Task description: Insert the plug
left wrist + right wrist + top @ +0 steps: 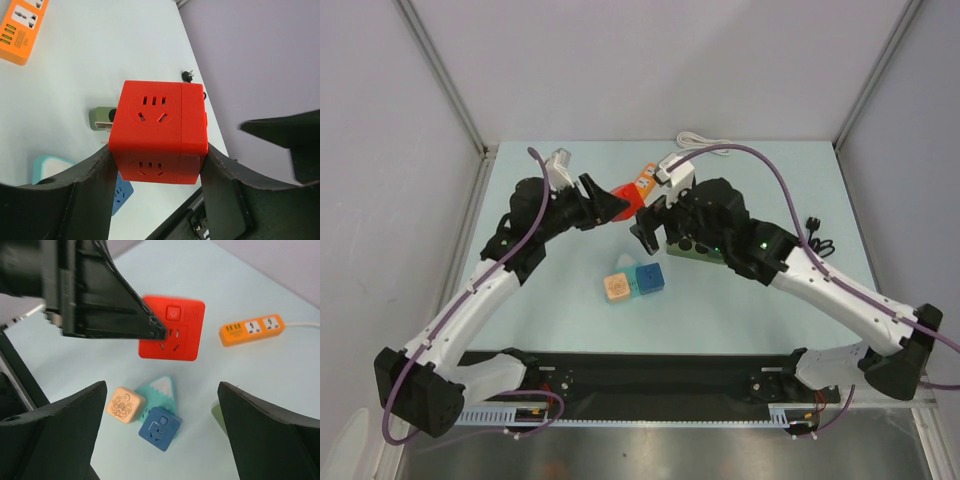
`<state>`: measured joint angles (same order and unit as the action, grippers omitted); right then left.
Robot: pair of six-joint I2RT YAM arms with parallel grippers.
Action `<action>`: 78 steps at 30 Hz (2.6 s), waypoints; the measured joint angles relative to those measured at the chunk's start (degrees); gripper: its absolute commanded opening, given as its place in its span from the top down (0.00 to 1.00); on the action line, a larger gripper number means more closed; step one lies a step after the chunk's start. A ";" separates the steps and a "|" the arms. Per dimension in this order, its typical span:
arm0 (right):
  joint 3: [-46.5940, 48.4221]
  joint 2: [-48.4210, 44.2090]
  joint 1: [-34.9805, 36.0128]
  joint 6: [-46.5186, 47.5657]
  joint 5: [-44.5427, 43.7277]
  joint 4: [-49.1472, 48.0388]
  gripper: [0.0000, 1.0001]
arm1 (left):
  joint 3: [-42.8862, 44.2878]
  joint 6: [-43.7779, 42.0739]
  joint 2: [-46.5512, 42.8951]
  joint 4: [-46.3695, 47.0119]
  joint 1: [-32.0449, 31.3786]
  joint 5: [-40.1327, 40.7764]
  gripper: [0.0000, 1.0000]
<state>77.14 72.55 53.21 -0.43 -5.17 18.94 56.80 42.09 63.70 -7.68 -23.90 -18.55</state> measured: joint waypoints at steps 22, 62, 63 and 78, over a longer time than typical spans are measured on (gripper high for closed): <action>3.32 13.09 1.79 2.91 -2.71 -7.34 0.00 | -2.54 0.98 -4.87 0.50 -0.42 1.46 1.00; -18.80 7.48 -1.90 1.49 9.09 -43.93 0.11 | -10.21 12.59 -9.88 10.23 -0.74 -5.03 1.00; -19.04 7.48 -1.90 1.42 8.68 -44.57 0.09 | -10.25 12.96 -9.94 10.32 -0.74 -5.05 1.00; -22.82 7.34 0.57 2.23 3.30 -51.98 1.00 | -13.60 17.97 -11.30 13.64 -0.87 -4.09 0.81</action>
<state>54.33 79.90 53.78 1.80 -1.87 -33.04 43.20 60.05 52.40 5.96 -24.77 -22.63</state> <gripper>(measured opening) 0.699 0.637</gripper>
